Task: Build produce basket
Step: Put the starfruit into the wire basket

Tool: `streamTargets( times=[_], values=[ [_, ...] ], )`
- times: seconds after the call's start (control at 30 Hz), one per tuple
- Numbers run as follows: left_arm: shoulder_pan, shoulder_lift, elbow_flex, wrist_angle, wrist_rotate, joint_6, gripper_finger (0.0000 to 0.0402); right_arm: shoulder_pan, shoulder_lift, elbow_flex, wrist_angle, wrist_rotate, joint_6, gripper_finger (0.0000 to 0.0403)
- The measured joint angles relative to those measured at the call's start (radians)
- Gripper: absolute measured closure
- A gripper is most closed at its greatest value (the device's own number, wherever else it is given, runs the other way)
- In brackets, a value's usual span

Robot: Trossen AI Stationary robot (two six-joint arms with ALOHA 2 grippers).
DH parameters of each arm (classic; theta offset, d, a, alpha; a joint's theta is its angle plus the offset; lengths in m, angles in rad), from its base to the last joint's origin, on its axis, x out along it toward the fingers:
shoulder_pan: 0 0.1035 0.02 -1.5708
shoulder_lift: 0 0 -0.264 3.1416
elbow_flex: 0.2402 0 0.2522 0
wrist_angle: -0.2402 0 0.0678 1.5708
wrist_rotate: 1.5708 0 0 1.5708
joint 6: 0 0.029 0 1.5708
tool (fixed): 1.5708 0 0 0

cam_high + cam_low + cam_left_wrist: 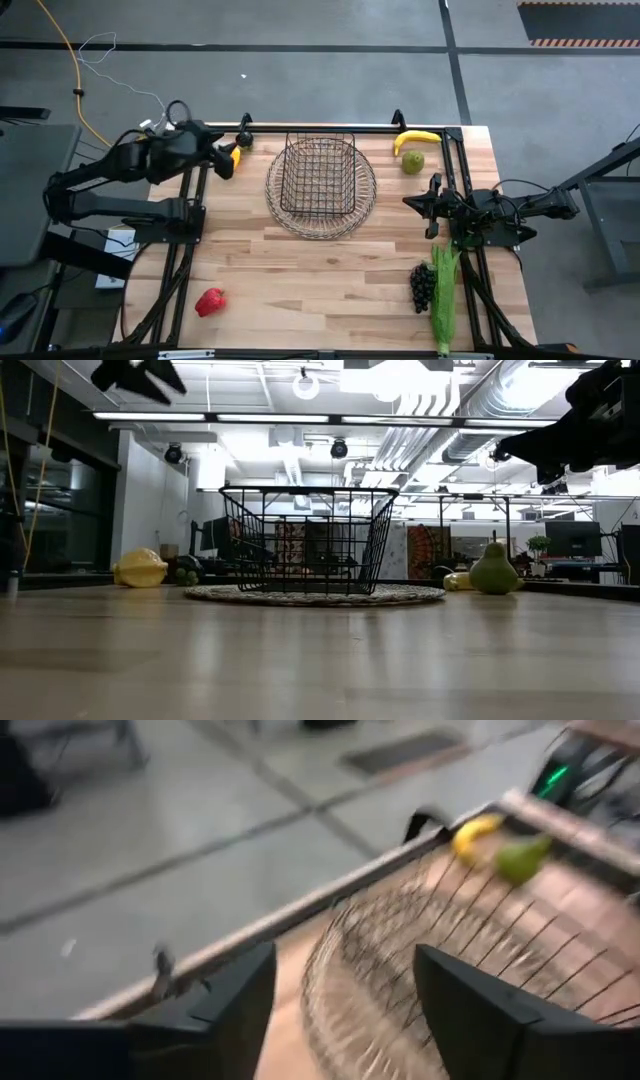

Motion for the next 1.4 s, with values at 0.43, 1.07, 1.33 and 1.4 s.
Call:
streamTargets(
  times=[0.43, 1.07, 1.33, 1.4],
  values=[
    [0.270, 0.177, 0.000, -0.147, 0.190, -0.162, 0.0115, 0.000, 0.000, 0.000, 0.000, 0.000, 0.000, 0.0402],
    [0.543, 0.322, -0.187, -0.117, 0.272, -0.193, 0.0119, 0.000, 0.000, 0.000, 0.000, 0.000, 0.000, 0.0402],
    [0.593, 0.323, -0.300, 0.029, 0.273, -0.222, 0.0119, 0.000, 0.000, 0.000, 0.000, 0.000, 0.000, 0.0402],
    [0.599, 0.322, -0.318, 0.077, 0.271, -0.216, 0.0119, 0.000, 0.000, 0.000, 0.000, 0.000, 0.000, 0.0402]
  ],
)
